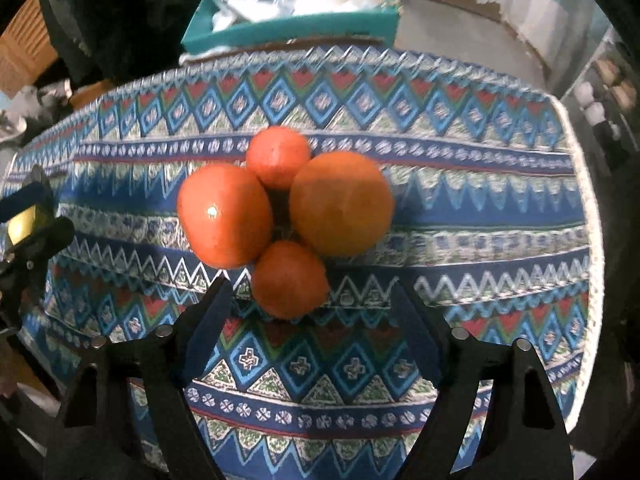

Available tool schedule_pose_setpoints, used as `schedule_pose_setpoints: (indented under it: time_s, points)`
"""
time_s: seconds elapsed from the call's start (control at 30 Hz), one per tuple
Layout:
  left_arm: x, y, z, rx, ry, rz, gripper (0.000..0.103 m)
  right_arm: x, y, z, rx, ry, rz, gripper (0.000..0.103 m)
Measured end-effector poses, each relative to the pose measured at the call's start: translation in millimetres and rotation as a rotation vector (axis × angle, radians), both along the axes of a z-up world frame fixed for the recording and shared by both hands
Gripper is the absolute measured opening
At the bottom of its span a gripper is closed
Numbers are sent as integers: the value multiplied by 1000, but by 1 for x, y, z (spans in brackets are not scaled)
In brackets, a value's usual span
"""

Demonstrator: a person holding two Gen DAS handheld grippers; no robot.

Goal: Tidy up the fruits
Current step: 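Move the right tool onto an orange while the left tool approaches the large orange, then close the left gripper on the large orange while the right gripper lifts its orange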

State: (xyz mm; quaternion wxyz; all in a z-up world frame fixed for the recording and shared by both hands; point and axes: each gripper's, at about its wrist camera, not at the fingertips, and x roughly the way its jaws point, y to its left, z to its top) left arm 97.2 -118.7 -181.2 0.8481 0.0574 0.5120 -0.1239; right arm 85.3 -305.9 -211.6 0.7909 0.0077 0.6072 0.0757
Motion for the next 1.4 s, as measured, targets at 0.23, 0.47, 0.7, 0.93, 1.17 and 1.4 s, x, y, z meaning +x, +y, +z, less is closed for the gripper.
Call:
schedule_pose_setpoints:
  time_s: [0.23,0.47,0.7,0.93,1.17,1.4]
  points:
    - [4,-2,-21,2,48,-13,87,6,8,-21,-30,16,32,73]
    - [5,-11,-29,-6,61,-43,87,12,13,-37,19,29,66,47]
    - [10,-27,-26,-67,69,-77,88,3,7,-25,25,-5,51,46]
    - [18,-51,-33,-135,121,-90,88,-10,-28,-6,44,-50,-55,46]
    - [23,-77,-40,-145,141,-118,88,-7,-70,12,49,-94,-148,46]
    - [31,-100,-56,-113,161,-135,88,-5,-92,18,62,-114,-206,46]
